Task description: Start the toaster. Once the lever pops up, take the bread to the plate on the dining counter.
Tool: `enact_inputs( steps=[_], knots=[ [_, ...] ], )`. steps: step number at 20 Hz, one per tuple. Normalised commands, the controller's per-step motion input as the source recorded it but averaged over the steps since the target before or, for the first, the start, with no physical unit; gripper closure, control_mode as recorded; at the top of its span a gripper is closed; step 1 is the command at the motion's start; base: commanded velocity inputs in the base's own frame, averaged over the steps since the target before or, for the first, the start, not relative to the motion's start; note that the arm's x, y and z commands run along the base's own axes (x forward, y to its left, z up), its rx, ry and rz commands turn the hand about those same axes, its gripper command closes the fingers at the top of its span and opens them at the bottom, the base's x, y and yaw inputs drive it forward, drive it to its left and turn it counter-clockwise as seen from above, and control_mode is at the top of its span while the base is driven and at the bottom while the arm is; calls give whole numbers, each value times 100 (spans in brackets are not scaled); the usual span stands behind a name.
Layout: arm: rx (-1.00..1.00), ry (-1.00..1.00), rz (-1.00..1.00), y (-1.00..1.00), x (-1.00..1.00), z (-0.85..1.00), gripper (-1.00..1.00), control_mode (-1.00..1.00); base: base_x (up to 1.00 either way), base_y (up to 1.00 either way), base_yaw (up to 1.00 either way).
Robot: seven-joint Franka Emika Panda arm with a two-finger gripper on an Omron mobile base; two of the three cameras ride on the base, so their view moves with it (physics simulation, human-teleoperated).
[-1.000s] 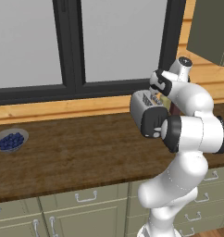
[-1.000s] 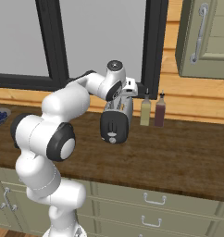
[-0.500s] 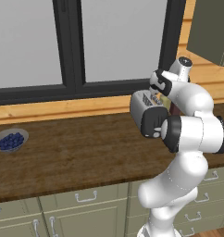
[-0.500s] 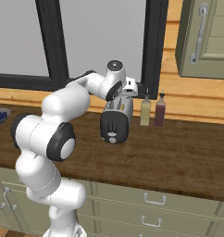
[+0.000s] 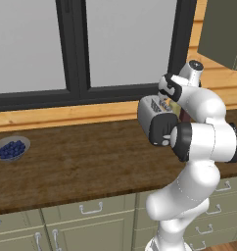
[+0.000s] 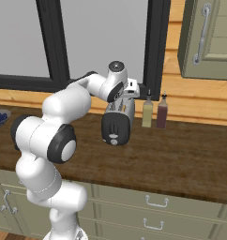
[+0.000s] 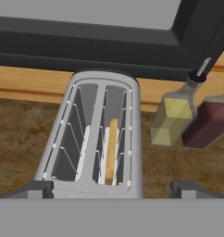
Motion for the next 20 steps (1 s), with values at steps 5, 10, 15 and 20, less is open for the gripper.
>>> enact_inputs(
  steps=[5, 10, 15, 20],
  knots=[
    [0, 0, 0, 0, 0, 0, -100, -100, 0, 0, 0],
    [0, 0, 0, 0, 0, 0, -100, -100, 0, 0, 0],
    [0, 0, 0, 0, 0, 0, -100, -100, 0, 0, 0],
    [0, 0, 0, 0, 0, 0, -100, -100, 0, 0, 0]
  ],
)
